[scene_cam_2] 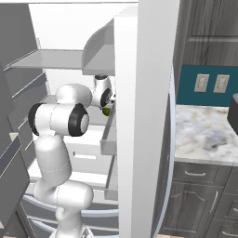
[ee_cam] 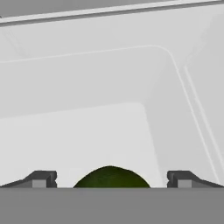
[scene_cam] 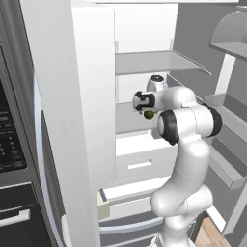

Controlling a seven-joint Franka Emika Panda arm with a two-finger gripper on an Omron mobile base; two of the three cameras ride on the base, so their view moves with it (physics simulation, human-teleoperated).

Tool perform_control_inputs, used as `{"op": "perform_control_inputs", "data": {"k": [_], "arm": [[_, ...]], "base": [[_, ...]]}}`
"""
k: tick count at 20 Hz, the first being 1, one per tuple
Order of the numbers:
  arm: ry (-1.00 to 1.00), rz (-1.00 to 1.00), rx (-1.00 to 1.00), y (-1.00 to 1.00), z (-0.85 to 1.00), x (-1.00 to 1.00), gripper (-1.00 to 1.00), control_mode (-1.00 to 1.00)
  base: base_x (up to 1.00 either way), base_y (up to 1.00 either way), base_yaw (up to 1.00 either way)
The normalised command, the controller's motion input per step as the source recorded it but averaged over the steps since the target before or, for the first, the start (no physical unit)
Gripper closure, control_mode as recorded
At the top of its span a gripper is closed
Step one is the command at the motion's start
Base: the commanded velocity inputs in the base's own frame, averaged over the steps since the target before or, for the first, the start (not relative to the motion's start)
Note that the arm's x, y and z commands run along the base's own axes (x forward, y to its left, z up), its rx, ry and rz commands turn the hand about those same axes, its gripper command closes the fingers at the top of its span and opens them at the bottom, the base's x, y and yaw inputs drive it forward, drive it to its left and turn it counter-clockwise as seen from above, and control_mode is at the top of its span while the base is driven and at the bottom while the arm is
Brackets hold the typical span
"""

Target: Grab the limes from the fridge, place them in the blender, close the lid, and turn on the blender to create a marinade.

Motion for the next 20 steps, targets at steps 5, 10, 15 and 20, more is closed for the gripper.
{"op": "perform_control_inputs", "data": {"k": [5,10,15,20], "arm": [[0.01,0.0,-0.01,0.0,-0.63,0.0,-1.0,-1.0],[0.0,0.0,0.0,0.0,-0.67,-0.13,-1.0,-1.0],[-0.02,0.0,0.0,0.0,-0.55,-0.49,-1.0,-1.0],[-0.03,0.0,0.0,0.0,-0.43,-0.46,-1.0,-1.0]], "base": [[0.0,0.0,0.0],[0.0,0.0,0.0],[0.0,0.0,0.0],[0.0,0.0,0.0]]}}
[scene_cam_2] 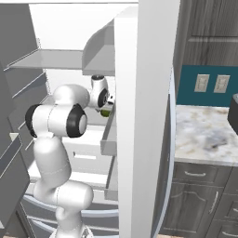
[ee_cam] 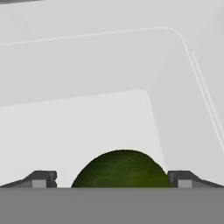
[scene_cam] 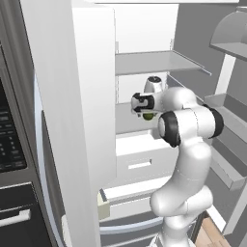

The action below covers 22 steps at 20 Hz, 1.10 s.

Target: Grab the limes from the fridge, place them in the blender, close the lid, and turn on the blender to create a marinade.

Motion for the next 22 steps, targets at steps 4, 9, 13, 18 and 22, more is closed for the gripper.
{"op": "perform_control_inputs", "data": {"k": [4,9,13,18,22], "arm": [[0.0,0.0,0.0,0.0,-0.38,-0.13,-1.0,-1.0],[-0.05,0.0,0.0,0.0,-0.32,-0.22,1.0,-1.0],[-0.18,0.0,0.0,0.0,-0.17,-0.54,1.0,-1.0],[-0.32,-0.01,0.0,0.0,-0.07,-1.0,1.0,-1.0],[-0.13,-0.07,0.01,0.0,0.63,-1.0,1.0,-1.0]], "base": [[0.0,0.0,0.0],[0.0,0.0,0.0],[0.0,0.0,0.0],[0.0,0.0,0.0],[0.0,0.0,0.0]]}}
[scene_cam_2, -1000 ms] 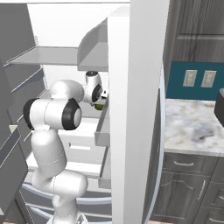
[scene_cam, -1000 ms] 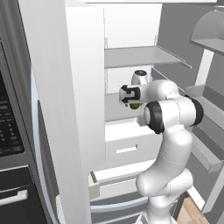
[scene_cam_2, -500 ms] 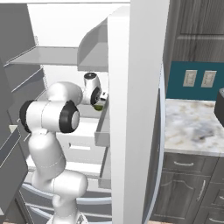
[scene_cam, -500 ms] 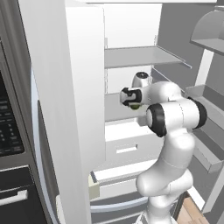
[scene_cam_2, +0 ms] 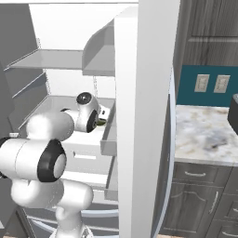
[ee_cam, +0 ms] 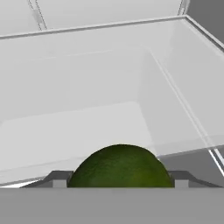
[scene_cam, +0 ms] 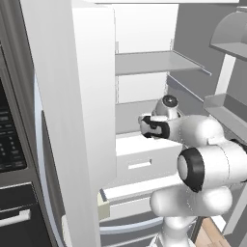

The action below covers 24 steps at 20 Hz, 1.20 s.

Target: Grab the limes from the fridge, place them in the blender, close the lid, and turn on the blender to create a marinade.

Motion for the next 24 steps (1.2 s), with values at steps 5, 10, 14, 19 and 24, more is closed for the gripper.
{"op": "perform_control_inputs", "data": {"k": [5,10,14,19,24], "arm": [[0.0,-0.06,0.0,0.0,1.0,-1.0,1.0,-1.0],[0.07,-0.03,0.01,0.02,0.95,-1.0,1.0,-1.0],[0.07,0.0,0.02,0.13,0.47,-1.0,1.0,-1.0],[0.05,0.0,0.08,0.11,0.27,-1.0,1.0,-1.0],[0.05,0.0,0.06,0.18,0.3,-1.0,1.0,-1.0]], "base": [[0.0,0.0,0.0],[0.0,0.0,0.0],[0.0,0.0,0.0],[0.0,0.0,0.0],[0.0,0.0,0.0]]}}
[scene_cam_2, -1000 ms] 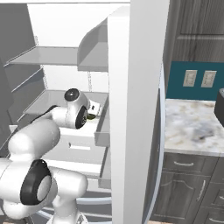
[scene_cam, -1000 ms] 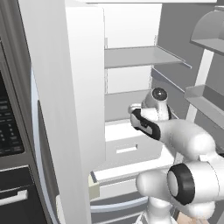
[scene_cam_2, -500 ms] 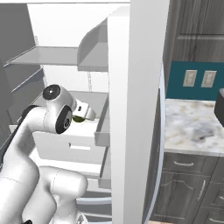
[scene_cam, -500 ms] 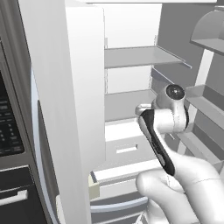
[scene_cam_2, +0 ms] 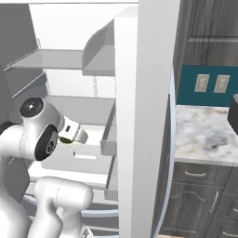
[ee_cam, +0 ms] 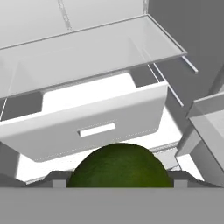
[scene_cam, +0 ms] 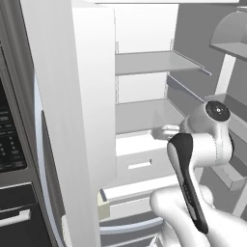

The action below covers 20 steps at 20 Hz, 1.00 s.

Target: Grab the limes from the fridge, place them in the blender, close the lid, and turn on the blender to create a marinade.

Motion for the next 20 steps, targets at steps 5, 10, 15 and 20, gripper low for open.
{"op": "perform_control_inputs", "data": {"k": [5,10,15,20], "arm": [[0.12,0.0,0.0,0.32,0.07,-0.83,1.0,-1.0],[0.09,0.01,0.0,0.21,-0.21,-0.37,1.0,-1.0],[0.0,0.0,0.0,0.0,0.0,0.0,1.0,1.0],[0.0,0.0,0.0,0.0,0.0,0.0,1.0,1.0]], "base": [[0.0,0.0,0.0],[0.0,0.0,0.0],[-0.98,0.37,-0.07],[-1.0,0.51,-0.28]]}}
